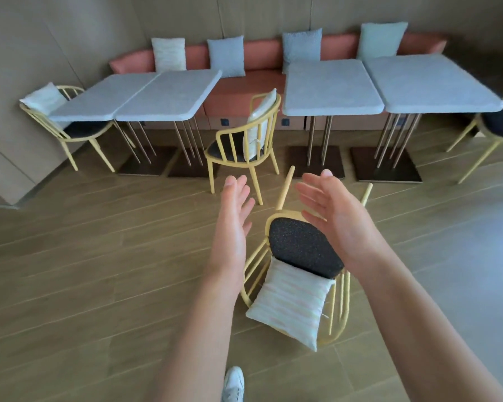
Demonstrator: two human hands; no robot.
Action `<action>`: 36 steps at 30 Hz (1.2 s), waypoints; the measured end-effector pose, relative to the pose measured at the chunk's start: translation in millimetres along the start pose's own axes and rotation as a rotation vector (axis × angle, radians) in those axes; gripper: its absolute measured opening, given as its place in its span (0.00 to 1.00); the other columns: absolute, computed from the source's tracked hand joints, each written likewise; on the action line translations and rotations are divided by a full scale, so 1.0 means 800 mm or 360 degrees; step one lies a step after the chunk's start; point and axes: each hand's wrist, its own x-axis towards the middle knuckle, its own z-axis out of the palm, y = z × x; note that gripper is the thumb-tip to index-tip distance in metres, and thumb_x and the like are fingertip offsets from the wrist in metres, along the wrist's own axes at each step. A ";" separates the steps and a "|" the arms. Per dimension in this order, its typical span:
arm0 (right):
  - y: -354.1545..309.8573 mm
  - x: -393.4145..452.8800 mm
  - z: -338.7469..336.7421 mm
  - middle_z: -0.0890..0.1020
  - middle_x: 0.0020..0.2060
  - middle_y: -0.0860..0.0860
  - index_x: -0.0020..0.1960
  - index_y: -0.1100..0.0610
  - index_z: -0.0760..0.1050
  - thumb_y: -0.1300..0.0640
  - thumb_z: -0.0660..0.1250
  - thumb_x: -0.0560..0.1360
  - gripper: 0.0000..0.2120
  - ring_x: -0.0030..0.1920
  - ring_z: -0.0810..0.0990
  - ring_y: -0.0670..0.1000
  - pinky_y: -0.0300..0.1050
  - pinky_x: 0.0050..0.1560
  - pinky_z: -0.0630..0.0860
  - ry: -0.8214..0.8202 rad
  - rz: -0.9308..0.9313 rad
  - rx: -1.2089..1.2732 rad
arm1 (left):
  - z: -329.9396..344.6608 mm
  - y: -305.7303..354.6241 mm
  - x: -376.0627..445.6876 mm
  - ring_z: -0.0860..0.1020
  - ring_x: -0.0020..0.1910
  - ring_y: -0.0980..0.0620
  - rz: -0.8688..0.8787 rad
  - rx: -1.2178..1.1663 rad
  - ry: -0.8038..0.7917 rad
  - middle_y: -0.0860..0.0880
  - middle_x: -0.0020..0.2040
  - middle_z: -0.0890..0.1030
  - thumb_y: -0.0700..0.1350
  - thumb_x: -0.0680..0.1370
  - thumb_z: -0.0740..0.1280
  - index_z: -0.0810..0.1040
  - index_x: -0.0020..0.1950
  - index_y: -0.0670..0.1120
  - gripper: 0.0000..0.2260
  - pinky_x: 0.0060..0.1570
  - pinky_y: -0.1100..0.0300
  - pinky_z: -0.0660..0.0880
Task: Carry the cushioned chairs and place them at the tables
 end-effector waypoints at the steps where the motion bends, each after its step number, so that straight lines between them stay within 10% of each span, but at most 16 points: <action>1: 0.002 0.005 0.003 0.80 0.65 0.44 0.72 0.49 0.72 0.34 0.58 0.72 0.33 0.66 0.76 0.44 0.47 0.69 0.71 0.0046 -0.0006 0.0005 | -0.003 -0.002 0.009 0.70 0.72 0.59 -0.0011 0.0003 -0.0051 0.57 0.77 0.69 0.71 0.74 0.51 0.66 0.78 0.58 0.35 0.77 0.46 0.59; 15: 0.013 0.062 0.146 0.79 0.66 0.42 0.72 0.47 0.72 0.34 0.57 0.75 0.30 0.67 0.75 0.42 0.47 0.71 0.70 0.0459 -0.0136 -0.0089 | -0.114 0.024 0.135 0.70 0.71 0.62 -0.0033 -0.0025 -0.0532 0.59 0.77 0.69 0.72 0.73 0.52 0.68 0.76 0.60 0.34 0.77 0.49 0.60; 36: 0.021 0.052 0.139 0.76 0.70 0.48 0.74 0.52 0.68 0.43 0.53 0.83 0.24 0.71 0.72 0.49 0.55 0.75 0.65 0.0769 -0.0088 -0.0019 | -0.110 0.008 0.177 0.71 0.72 0.60 -0.0107 -0.0021 -0.0762 0.57 0.77 0.69 0.71 0.73 0.51 0.67 0.77 0.59 0.35 0.76 0.50 0.61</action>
